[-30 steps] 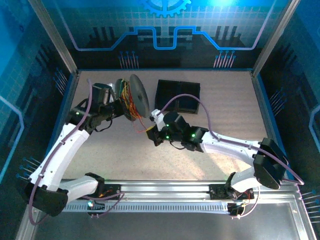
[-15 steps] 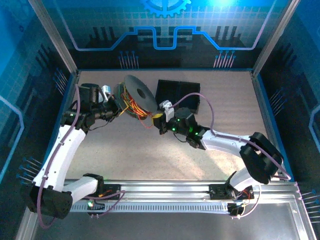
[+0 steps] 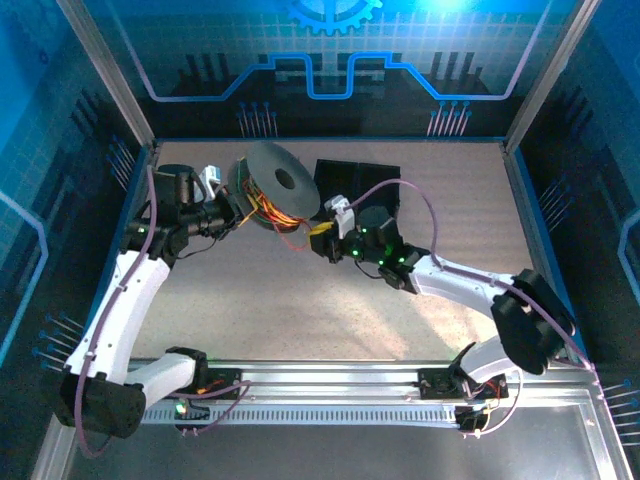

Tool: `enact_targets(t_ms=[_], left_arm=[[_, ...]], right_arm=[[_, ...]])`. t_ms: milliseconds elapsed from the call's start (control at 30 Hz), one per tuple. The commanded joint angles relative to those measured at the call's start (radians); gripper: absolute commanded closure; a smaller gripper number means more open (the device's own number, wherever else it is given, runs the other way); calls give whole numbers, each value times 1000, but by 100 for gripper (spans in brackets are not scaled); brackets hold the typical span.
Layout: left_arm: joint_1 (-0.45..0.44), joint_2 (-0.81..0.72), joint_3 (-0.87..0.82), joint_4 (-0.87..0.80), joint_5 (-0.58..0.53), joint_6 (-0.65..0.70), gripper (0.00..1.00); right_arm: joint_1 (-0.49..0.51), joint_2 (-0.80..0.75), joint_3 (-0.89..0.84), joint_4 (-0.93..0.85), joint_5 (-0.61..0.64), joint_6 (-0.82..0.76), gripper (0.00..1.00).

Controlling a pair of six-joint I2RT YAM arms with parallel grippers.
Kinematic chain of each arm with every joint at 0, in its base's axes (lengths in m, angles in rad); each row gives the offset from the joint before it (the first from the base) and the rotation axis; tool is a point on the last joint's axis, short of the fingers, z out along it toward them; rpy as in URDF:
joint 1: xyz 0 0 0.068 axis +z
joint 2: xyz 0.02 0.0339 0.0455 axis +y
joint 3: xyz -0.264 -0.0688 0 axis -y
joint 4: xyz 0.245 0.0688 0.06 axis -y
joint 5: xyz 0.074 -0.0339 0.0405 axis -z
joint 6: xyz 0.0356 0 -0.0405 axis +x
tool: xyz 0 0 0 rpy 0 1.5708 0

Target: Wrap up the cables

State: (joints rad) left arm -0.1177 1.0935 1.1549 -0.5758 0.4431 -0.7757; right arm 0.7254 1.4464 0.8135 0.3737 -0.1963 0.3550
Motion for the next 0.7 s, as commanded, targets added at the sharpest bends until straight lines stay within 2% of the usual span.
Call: enact_targets(t_ms=[0, 167, 267, 400, 600, 667], left_arm=[[1, -81, 36, 249, 48, 86, 100], [-31, -88, 13, 233, -46, 164, 100], [-53, -95, -1, 240, -81, 188, 100], [-79, -102, -19, 256, -119, 213, 100], [-102, -132, -61, 289, -166, 234, 100], [-104, -150, -78, 305, -184, 244, 100]], right_arm=[[4, -78, -26, -174, -8, 19, 65], [13, -169, 6, -202, -42, 66, 53], [15, -207, 14, -184, -58, 106, 41], [12, -232, 11, -132, -55, 177, 18], [-11, -247, 22, -127, -21, 296, 6], [-12, -280, 13, -145, 8, 346, 5]])
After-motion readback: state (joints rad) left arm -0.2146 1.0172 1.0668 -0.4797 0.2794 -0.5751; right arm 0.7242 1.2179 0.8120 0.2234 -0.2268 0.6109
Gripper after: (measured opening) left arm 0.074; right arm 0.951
